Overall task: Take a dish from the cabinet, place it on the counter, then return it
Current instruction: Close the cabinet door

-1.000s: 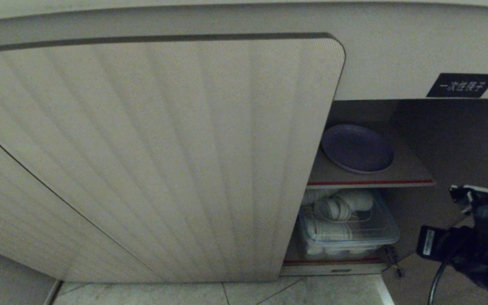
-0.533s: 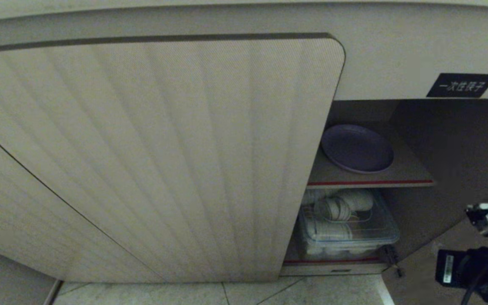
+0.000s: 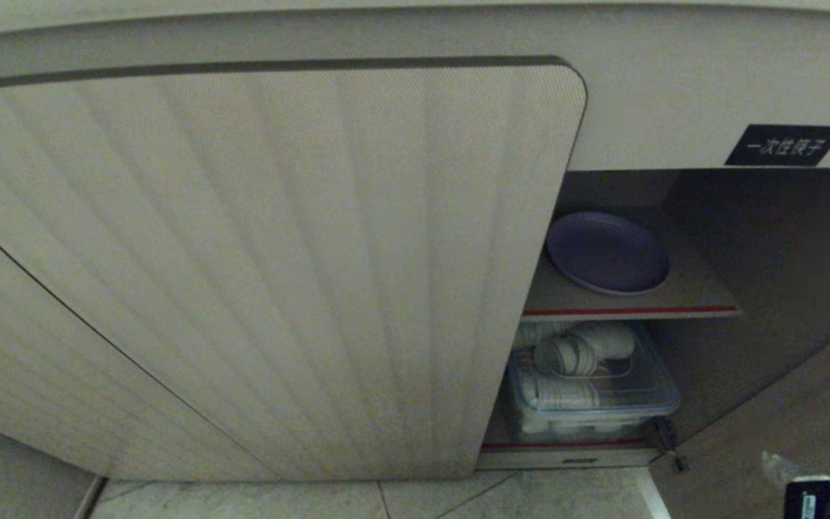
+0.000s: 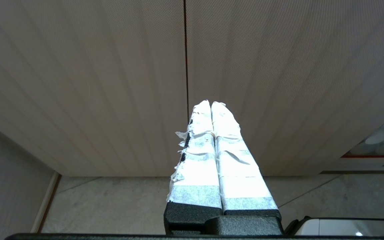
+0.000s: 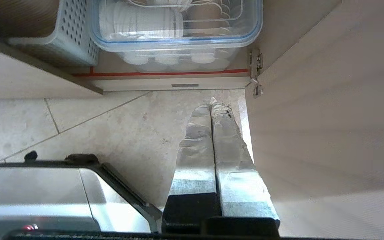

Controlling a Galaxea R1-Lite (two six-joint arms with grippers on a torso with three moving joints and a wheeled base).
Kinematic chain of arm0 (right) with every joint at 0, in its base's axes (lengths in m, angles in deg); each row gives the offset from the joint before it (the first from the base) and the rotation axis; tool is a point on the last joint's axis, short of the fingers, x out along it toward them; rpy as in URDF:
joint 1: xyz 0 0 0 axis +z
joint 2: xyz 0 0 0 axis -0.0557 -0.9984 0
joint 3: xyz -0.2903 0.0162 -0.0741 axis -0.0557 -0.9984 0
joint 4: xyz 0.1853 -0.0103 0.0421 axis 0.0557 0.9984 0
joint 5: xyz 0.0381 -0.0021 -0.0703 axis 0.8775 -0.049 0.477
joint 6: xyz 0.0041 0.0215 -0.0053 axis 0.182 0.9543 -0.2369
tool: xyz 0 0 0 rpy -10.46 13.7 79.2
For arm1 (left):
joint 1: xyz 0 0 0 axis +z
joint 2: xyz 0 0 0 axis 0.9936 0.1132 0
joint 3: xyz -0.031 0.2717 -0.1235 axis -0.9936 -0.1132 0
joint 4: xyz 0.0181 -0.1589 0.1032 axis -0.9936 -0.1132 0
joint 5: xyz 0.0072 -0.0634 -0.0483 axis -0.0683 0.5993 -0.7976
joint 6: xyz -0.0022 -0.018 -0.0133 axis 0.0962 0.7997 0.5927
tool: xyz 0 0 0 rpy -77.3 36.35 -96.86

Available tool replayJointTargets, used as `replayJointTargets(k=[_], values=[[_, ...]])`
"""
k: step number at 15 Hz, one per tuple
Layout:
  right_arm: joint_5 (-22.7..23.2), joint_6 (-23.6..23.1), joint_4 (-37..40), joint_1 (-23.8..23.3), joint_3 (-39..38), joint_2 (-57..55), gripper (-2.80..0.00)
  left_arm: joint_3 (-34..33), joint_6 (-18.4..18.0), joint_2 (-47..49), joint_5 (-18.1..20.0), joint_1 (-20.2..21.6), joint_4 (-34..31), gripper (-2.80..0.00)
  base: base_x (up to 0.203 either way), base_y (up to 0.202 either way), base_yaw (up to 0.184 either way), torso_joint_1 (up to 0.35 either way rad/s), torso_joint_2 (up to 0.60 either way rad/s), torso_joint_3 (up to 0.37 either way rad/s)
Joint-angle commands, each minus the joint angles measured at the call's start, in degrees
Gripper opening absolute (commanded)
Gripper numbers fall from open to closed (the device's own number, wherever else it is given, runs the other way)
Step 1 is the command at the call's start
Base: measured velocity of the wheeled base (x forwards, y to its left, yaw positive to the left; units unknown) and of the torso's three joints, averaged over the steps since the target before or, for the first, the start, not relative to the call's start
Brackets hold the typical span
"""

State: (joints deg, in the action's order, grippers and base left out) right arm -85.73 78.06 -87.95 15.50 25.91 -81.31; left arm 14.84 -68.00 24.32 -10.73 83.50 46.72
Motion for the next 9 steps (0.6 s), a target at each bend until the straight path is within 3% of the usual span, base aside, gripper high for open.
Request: replayJointTargets(k=[1, 4, 9], values=[[3.86, -1.22, 0.12, -3.29, -0.93, 4.61, -2.80, 0.00, 0.03, -0.02, 0.00, 0.00, 0.02, -2.80, 0.000, 0.000, 0.000, 0.000, 0.00, 0.000], [4.50, -3.17, 3.38, -3.60, -0.95, 8.70, -2.80, 0.00, 0.03, -0.02, 0.00, 0.00, 0.02, -2.80, 0.000, 0.000, 0.000, 0.000, 0.00, 0.000], [4.59, -4.86, 17.80, -3.69, -0.95, 22.01, -2.80, 0.00, 0.03, -0.02, 0.00, 0.00, 0.02, -2.80, 0.000, 0.000, 0.000, 0.000, 0.00, 0.000]])
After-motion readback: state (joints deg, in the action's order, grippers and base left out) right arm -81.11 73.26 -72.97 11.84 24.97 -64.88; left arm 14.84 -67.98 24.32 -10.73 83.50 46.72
